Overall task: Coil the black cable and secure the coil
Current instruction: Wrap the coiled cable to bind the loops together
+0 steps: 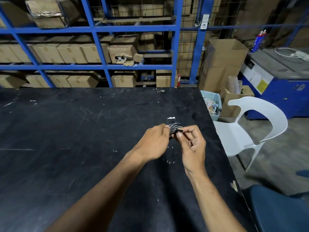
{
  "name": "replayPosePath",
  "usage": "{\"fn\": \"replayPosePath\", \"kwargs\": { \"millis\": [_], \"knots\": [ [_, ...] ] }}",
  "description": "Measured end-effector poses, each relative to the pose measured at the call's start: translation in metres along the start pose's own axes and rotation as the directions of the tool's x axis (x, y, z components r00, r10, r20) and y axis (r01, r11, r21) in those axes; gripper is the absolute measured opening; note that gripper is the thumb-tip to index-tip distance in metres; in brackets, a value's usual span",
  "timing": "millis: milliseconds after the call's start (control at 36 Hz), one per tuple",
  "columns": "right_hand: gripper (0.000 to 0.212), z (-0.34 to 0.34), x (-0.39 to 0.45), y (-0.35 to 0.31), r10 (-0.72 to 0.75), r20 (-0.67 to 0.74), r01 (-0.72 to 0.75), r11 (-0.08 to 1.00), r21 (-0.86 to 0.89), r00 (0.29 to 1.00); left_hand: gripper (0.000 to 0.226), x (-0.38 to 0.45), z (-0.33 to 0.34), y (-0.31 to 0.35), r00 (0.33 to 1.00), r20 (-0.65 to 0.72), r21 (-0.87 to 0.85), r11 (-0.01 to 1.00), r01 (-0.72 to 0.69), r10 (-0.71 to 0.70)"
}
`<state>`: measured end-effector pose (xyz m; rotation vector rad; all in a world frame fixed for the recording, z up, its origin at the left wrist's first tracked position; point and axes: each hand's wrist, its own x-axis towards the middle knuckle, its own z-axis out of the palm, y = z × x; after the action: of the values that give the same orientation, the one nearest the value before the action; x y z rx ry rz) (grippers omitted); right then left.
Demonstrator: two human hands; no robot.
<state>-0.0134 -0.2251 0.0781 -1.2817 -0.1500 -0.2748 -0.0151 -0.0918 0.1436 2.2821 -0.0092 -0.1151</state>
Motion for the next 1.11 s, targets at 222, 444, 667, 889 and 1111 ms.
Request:
{"fn": "replayPosePath", "kwargs": {
  "millis": [222, 444, 667, 889, 1111],
  "knots": [
    [0.018, -0.006, 0.002, -0.008, -0.054, 0.014, 0.054, 0.998, -0.021, 0.998, 0.013, 0.002, 0.0, 0.002, 0.999, -0.034, -0.078, 0.997, -0.008, 0.006],
    [0.008, -0.009, 0.01, -0.01, -0.007, 0.071, 0.008, 1.0, -0.015, 0.997, 0.026, -0.004, 0.008, -0.002, 0.987, -0.136, -0.216, 0.969, -0.116, 0.088],
    [0.016, 0.002, 0.004, -0.009, 0.025, 0.051, -0.023, 0.999, -0.039, 0.998, 0.035, -0.002, 0.01, -0.006, 0.963, -0.263, -0.18, 0.978, -0.109, 0.059],
    [0.021, 0.008, -0.008, -0.01, -0.2, 0.014, 0.193, 0.919, -0.343, 0.98, 0.028, -0.002, 0.01, -0.009, 0.956, -0.291, -0.114, 0.99, -0.079, 0.042],
    [0.026, 0.005, -0.015, -0.018, -0.364, 0.075, 0.358, 0.823, -0.441, 0.928, 0.033, -0.006, 0.001, -0.011, 0.958, -0.275, -0.092, 0.99, -0.111, 0.083]
  ]
}}
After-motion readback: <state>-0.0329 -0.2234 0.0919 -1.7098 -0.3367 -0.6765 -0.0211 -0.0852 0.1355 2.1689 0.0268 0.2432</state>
